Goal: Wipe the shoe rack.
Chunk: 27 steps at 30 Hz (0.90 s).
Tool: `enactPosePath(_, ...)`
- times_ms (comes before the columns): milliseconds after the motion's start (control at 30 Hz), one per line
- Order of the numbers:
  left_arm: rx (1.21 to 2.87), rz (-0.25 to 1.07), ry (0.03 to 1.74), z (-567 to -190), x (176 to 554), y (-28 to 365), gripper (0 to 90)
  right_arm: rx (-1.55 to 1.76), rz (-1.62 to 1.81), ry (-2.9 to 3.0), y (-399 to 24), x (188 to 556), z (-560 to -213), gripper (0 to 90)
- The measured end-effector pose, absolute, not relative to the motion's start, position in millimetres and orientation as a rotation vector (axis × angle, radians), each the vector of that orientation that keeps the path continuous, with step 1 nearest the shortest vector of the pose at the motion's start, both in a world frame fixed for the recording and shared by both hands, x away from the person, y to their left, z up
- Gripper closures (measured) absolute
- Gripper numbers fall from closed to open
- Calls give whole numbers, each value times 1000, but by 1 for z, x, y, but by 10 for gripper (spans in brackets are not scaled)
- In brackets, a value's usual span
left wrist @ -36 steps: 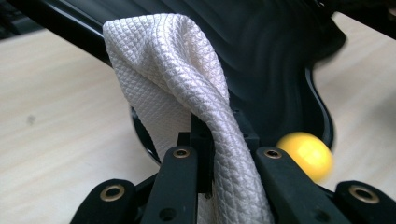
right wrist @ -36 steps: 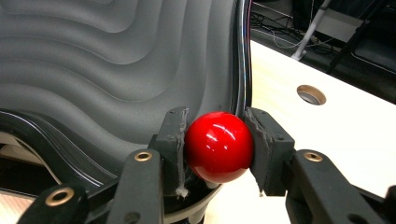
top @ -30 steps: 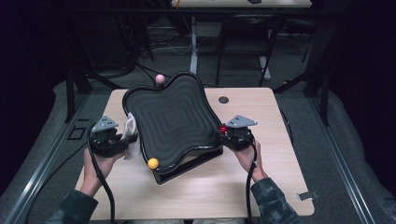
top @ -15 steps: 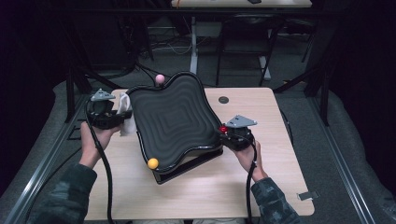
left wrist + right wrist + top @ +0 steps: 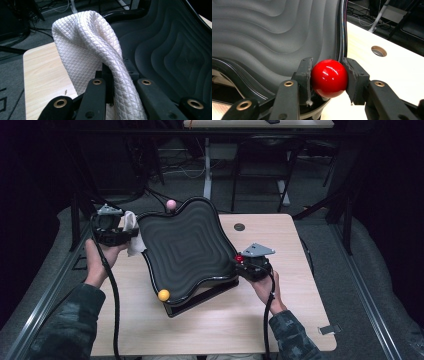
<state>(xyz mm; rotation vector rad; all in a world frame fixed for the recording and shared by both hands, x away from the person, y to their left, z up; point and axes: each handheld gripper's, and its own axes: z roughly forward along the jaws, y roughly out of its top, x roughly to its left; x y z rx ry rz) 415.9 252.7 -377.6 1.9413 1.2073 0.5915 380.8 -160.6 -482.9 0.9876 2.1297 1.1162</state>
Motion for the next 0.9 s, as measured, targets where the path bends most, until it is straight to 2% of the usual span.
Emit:
enactPosePath(267,1926,576,1228,-389,395,270,830,990,1116,2132,-160,381,-483,602)
enactPosePath(567,1922,554,1242,-418,358,290,830,994,1117,2132,-161,381,-483,601)
enactPosePath(900,1927,519,1260,-447,334,295,829,998,1117,2133,-160,381,-483,601)
